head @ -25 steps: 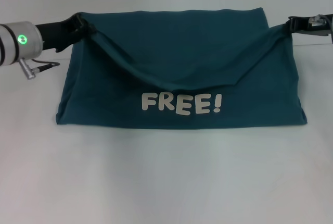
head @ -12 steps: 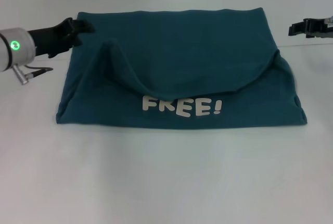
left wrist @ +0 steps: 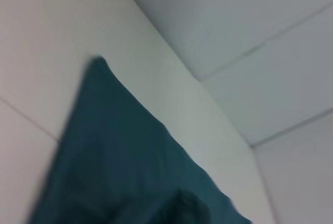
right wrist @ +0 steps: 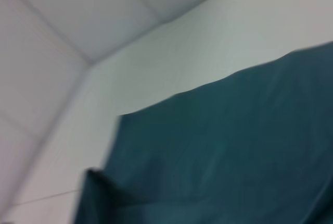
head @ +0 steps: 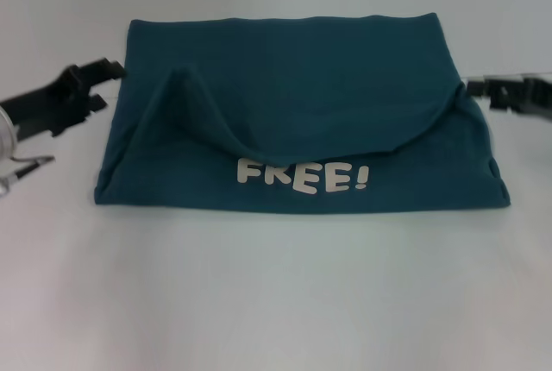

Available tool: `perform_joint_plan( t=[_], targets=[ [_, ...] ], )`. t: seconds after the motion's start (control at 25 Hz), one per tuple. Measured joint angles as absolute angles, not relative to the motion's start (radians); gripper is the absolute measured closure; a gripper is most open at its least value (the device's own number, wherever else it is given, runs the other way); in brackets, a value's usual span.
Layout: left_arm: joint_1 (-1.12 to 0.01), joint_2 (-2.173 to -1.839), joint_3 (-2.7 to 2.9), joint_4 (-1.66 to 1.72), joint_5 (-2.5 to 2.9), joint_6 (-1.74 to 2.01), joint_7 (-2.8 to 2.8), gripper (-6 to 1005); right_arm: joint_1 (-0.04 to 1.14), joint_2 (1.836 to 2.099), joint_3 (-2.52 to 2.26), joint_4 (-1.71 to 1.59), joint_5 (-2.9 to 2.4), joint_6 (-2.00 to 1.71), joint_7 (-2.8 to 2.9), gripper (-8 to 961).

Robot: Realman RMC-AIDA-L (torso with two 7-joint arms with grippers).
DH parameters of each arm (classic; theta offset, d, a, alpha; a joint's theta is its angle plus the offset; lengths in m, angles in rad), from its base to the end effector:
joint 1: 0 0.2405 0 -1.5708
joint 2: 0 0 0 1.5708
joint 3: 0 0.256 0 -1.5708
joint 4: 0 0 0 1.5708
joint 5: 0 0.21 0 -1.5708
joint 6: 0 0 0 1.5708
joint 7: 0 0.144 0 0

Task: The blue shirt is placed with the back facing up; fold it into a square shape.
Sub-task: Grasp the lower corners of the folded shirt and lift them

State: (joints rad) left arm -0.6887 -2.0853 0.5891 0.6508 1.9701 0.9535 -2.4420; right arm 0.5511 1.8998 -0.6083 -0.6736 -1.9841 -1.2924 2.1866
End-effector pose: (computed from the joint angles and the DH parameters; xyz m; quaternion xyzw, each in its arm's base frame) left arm -0.2623 0.4341 0.0361 -0.6210 -0.6489 -0.3604 0.2519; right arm 0.3090 0.3873 0.1021 -0.7466 0.5522 0.2766 0.2473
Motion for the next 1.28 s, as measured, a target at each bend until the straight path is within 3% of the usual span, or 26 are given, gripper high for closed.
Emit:
perform_joint_plan(
  t=[0.32, 0.72, 1.28],
  targets=[
    [-0.643, -2.123, 0.597, 0.639, 1.902, 1.042, -2.351, 307, 0.408, 1.935, -0.556, -0.662, -1.864, -1.468, 2.1, 207],
    [-0.588, -2.085, 0.645, 0.662, 1.975, 1.038, -1.932, 307, 0.379, 1.935, -0.536, -0.66, -1.868, -1.494, 2.09, 208],
    [-0.642, -2.076, 0.669, 0.514, 2.023, 0.874, -1.982, 322, 0.391, 1.934, -0.54, -0.66, -1.868, -1.489, 2.096, 207]
  ],
)
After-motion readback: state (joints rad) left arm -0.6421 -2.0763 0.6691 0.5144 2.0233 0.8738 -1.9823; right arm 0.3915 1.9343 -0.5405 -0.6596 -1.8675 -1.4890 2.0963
